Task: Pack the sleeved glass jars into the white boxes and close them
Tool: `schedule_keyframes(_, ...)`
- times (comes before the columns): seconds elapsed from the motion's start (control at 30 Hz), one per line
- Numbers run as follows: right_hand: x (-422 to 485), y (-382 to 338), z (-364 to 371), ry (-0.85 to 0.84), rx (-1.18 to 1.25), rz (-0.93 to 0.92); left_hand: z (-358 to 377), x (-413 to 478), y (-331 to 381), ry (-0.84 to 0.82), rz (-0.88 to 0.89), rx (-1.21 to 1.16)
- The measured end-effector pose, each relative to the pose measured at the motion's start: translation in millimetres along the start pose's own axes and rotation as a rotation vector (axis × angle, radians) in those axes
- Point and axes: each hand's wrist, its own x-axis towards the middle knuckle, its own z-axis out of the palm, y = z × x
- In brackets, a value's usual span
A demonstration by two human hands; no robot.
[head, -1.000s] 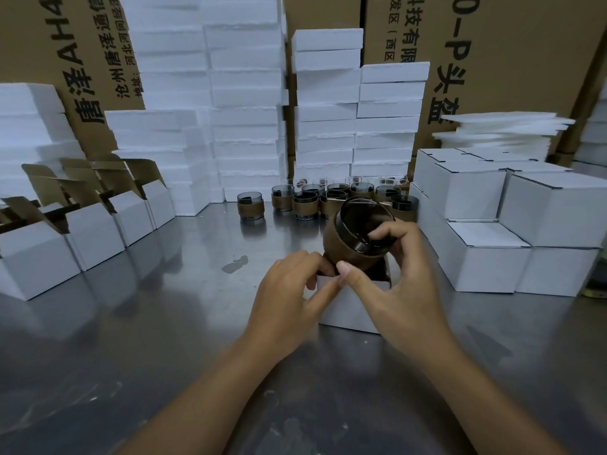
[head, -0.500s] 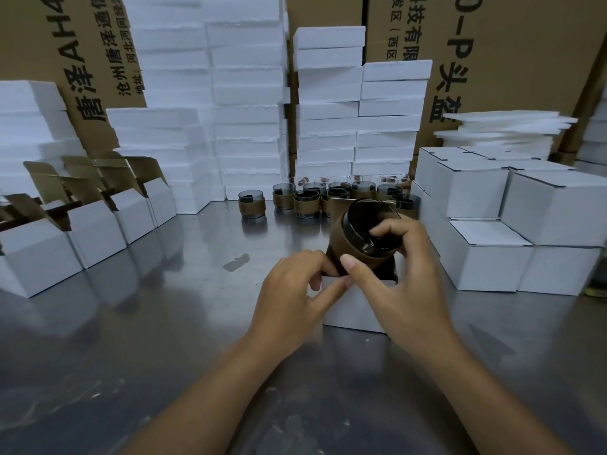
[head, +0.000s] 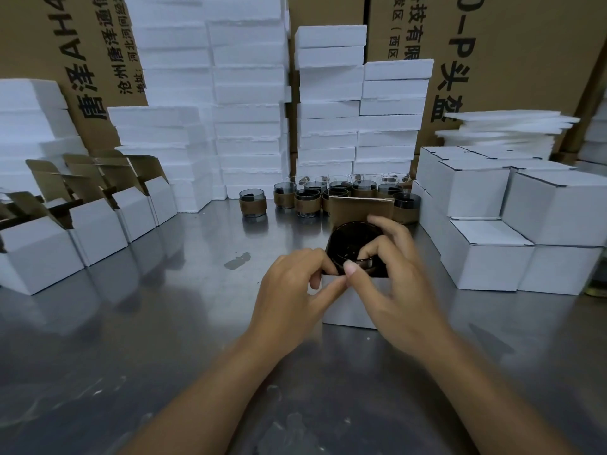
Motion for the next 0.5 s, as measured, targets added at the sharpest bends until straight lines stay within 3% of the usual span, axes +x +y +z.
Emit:
schedule_keyframes(0.3,-0.2,3.1,-3.3,-0.097,-0.211,-0.05,0.2,0.9,-0.5,0.003,0.034,0.036)
schedule_keyframes(0.5,1.3,3.7,-6.8,-0.06,-0.354,-0.144,-0.8,1.2,0.1,-0.023,0.031,0.041)
